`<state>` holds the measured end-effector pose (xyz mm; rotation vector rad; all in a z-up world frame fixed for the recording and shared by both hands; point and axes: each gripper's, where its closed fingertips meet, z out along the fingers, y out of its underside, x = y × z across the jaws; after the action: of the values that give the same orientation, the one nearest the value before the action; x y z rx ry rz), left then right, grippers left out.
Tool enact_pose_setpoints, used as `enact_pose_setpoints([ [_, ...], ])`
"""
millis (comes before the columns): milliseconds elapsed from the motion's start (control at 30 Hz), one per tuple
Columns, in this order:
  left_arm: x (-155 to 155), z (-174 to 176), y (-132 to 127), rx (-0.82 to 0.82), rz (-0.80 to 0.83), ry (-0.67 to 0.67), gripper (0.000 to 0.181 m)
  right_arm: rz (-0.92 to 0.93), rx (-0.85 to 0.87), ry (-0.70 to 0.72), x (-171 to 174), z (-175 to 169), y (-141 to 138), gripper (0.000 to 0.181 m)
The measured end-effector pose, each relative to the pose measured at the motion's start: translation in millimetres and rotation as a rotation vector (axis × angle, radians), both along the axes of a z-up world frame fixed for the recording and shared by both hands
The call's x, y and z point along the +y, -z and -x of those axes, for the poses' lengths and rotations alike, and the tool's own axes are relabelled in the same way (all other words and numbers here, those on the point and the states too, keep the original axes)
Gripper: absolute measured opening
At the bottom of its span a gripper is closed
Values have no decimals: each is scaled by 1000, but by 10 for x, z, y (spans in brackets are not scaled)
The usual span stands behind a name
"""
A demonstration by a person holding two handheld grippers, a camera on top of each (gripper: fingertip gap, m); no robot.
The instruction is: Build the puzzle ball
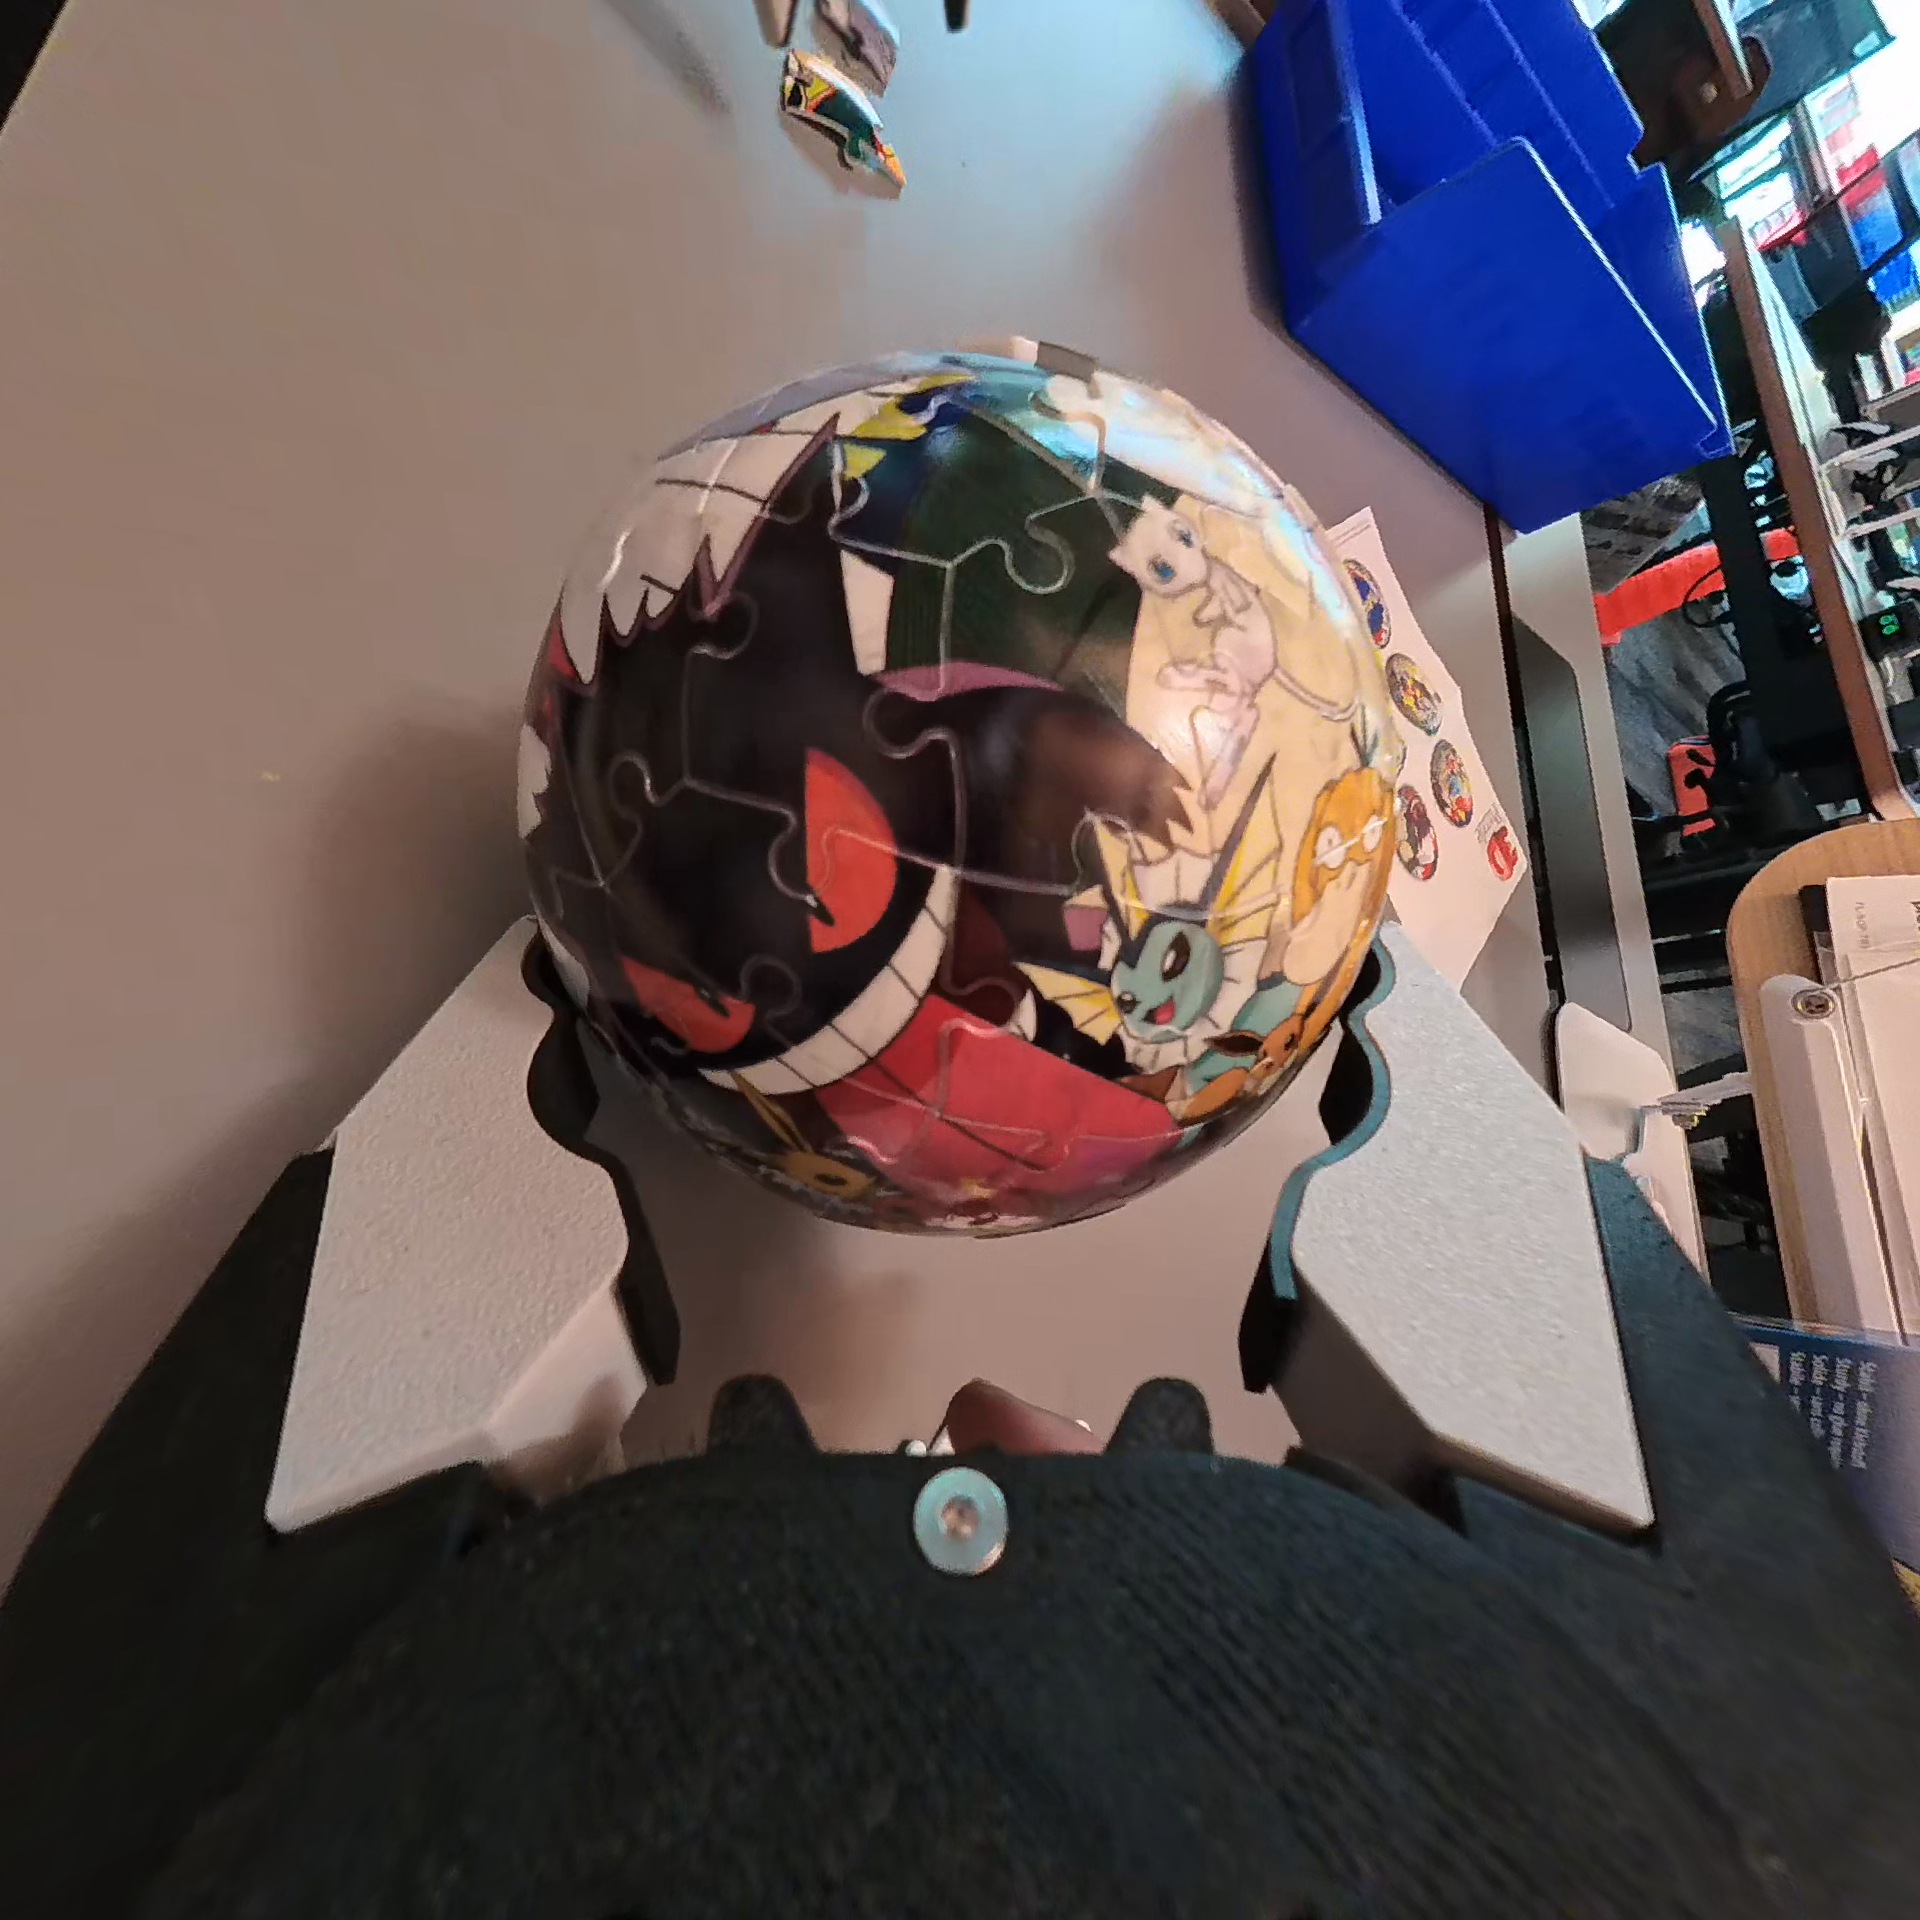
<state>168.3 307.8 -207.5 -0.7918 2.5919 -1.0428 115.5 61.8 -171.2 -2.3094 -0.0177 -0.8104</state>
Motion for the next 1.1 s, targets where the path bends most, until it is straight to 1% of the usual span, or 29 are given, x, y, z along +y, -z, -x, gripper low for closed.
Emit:
enact_pose_setpoints([
  [67, 52, 11, 95, -14, -80, 19, 74, -4, 0, 2, -1, 1, 0, 143],
  [100, 67, 21, 129, -15, -108, 29, 66, -7, -1, 2, 0, 1, -1, 143],
  [167, -4, 63, 125, 0, -84, 60, 48, -9, -1, 4, -1, 2, -1, 143],
  [233, -63, 85, 143, 14, -79, 79, 40, -7, -1, 4, -2, 3, 0, 143],
  [300, -120, 100, 152, 31, -81, 90, 25, -5, -2, 4, -1, 3, 0, 143],
  [433, -200, 90, 152, 61, -88, 74, 21, -8, 1, 4, -3, 3, 0, 143],
  [500, -301, 120, 124, 79, -55, 94, 21, -7, 1, 5, -3, 3, 1, 143],
  [567, -487, 207, 73, 139, 17, 125, 21, -7, 2, 8, -5, 5, 1, 143],
  [633, -742, 336, -6, 218, 123, 177, 22, -10, 4, 11, -11, 5, 1, 143],
  [667, -885, 410, -64, 275, 202, 203, 22, -11, 5, 13, -13, 6, 1, 143],
  [733, -1138, 624, -199, 482, 378, 269, 22, -13, 8, 17, -20, 6, 3, 143],
  [800, -1286, 743, -291, 660, 516, 303, 22, -11, 9, 18, -24, 10, 4, 143],
  [833, -1325, 741, -283, 701, 552, 301, 22, -8, 10, 18, -25, 11, 5, 143],
  [867, -1339, 710, -222, 710, 547, 286, 22, -7, 10, 17, -26, 14, 6, 143],
  [933, -1302, 588, -47, 661, 466, 220, 24, -3, 12, 19, -31, 14, 7, 143],
  [1000, -1246, 458, -7, 609, 441, 156, 24, -2, 11, 21, -32, 14, 7, 143],
  [1100, -1117, 270, -16, 515, 429, 73, 24, -1, 11, 22, -32, 14, 8, 143],
])
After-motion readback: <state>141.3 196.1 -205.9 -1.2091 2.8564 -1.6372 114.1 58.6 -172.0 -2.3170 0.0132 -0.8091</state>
